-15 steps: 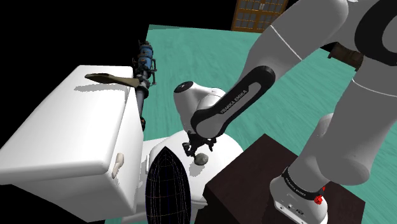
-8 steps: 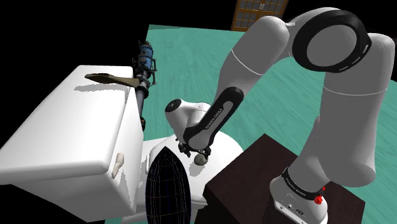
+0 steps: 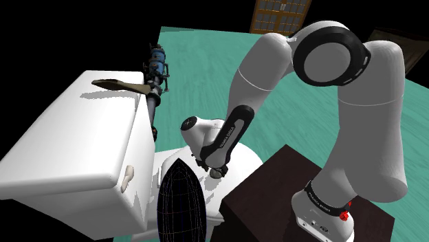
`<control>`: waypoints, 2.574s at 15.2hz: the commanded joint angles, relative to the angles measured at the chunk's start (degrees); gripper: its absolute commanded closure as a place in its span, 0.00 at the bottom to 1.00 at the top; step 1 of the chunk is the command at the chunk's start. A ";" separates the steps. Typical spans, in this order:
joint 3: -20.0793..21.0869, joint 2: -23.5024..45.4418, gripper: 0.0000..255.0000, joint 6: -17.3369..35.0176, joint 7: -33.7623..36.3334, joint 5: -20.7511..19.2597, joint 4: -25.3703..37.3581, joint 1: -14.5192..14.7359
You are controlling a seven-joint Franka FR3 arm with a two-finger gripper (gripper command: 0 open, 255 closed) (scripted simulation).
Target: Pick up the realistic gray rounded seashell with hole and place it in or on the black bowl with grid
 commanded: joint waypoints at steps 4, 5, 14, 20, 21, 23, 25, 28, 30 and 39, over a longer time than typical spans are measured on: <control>-0.20 1.10 0.00 1.13 0.43 -0.31 -0.02 0.15; -0.20 1.10 0.00 1.13 0.43 -0.31 -0.02 0.15; -0.20 1.09 1.00 1.11 0.42 -0.30 -0.01 0.14; 0.02 -0.59 1.00 0.04 0.07 0.00 -0.60 0.00; 0.13 -1.43 1.00 -0.54 -0.12 0.17 -0.86 -0.07; 0.34 -3.09 1.00 -1.68 -0.50 0.50 -1.35 -0.20; 0.55 -4.74 1.00 -2.86 -0.88 0.85 -1.80 -0.32; 0.84 -7.18 1.00 -4.69 -1.48 1.39 -2.37 -0.48; 1.02 -8.78 1.00 -5.94 -1.88 1.75 -2.68 -0.57; 1.68 -15.66 1.00 -11.90 -3.69 3.39 -3.45 -0.83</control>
